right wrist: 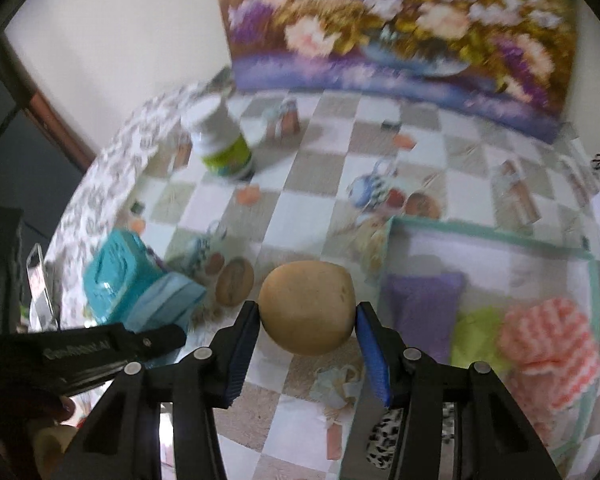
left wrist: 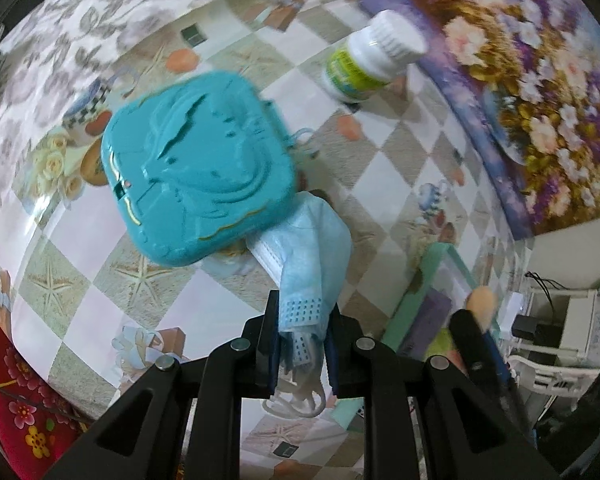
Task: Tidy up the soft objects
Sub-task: 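Lift the mask and sponge and carry them over the tray with both grippers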
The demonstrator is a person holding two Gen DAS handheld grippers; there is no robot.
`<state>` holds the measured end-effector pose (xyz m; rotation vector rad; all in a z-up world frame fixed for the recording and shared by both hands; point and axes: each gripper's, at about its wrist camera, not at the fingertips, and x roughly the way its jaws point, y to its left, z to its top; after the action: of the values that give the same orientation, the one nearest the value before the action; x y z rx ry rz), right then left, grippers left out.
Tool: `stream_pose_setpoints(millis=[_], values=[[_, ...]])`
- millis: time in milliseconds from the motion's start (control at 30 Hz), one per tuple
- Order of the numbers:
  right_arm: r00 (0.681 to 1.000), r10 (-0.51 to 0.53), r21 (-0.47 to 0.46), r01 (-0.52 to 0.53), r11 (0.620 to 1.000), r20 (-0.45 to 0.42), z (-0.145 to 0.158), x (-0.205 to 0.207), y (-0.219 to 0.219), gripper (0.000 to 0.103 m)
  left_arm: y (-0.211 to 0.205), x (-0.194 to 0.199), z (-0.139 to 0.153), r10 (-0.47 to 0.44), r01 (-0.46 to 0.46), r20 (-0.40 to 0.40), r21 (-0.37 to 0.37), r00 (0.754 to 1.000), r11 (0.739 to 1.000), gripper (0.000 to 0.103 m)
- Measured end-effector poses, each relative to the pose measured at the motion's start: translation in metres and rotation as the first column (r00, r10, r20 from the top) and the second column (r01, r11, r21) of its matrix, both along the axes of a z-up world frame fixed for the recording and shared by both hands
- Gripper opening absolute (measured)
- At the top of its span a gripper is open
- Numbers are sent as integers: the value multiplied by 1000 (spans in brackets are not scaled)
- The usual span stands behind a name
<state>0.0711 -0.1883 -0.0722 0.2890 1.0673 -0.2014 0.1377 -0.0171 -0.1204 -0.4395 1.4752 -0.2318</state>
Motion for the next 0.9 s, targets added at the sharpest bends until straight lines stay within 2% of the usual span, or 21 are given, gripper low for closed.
stream_pose_setpoints(millis=[233, 400, 533, 667, 900], values=[[989, -87, -14, 90, 996, 120, 42, -21, -20, 52, -13, -12, 42, -66, 65, 162, 13, 985, 998, 19], [968, -173, -47, 184, 982, 185, 70, -42, -43, 52, -28, -22, 69, -137, 140, 271, 7, 953, 990, 19], [946, -255, -66, 273, 960, 202, 85, -58, -66, 52, -41, -30, 83, -187, 197, 326, 3, 927, 980, 19], [912, -341, -66, 364, 929, 230, 100, -81, -95, 52, -62, -41, 91, -254, 279, 358, -20, 898, 960, 19], [861, -447, -59, 473, 879, 243, 102, -119, -127, 52, -99, -65, 95, -381, 432, 376, -60, 845, 900, 19]])
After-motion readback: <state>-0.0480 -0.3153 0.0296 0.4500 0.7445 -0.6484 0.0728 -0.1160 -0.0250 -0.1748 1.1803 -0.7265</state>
